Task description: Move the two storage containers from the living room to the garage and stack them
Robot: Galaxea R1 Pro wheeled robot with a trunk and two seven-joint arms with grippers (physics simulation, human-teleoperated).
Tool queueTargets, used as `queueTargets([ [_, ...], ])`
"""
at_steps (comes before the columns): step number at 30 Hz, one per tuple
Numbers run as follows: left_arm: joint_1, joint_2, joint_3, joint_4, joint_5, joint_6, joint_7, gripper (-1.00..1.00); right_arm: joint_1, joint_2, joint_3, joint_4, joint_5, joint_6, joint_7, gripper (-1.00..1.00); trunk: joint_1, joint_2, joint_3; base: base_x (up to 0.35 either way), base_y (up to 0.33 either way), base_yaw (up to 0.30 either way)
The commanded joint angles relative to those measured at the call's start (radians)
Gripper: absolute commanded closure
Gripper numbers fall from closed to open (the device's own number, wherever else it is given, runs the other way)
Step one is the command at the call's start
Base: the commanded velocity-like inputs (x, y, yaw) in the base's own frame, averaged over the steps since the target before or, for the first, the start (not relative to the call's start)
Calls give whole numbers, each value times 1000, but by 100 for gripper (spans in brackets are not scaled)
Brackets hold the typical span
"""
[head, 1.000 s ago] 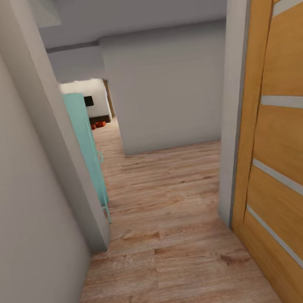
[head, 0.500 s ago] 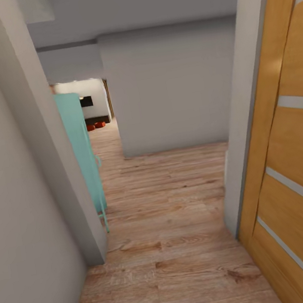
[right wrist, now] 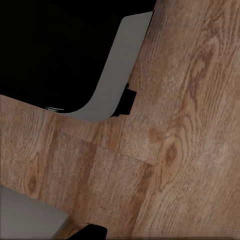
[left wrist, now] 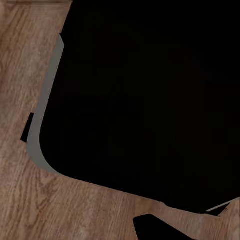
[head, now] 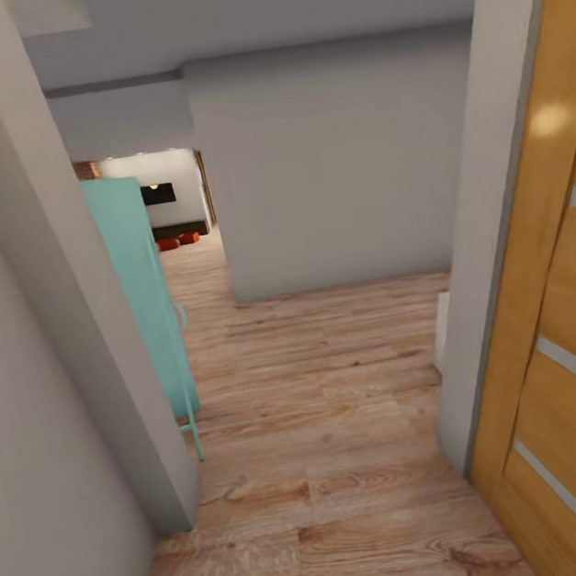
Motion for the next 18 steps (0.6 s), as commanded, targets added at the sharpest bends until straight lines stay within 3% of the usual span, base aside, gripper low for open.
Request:
queueTargets([
  [1,0,0,7,0,0,-2,1,-100,-1,0,9,3,-10,-6,0,-100,1,0,-1,322,0,0],
  [18,0,-1,7,1,0,-5,1,-100,-1,2,11,3,-9,-3,-1,-100,1,0,-1,322,0,0],
])
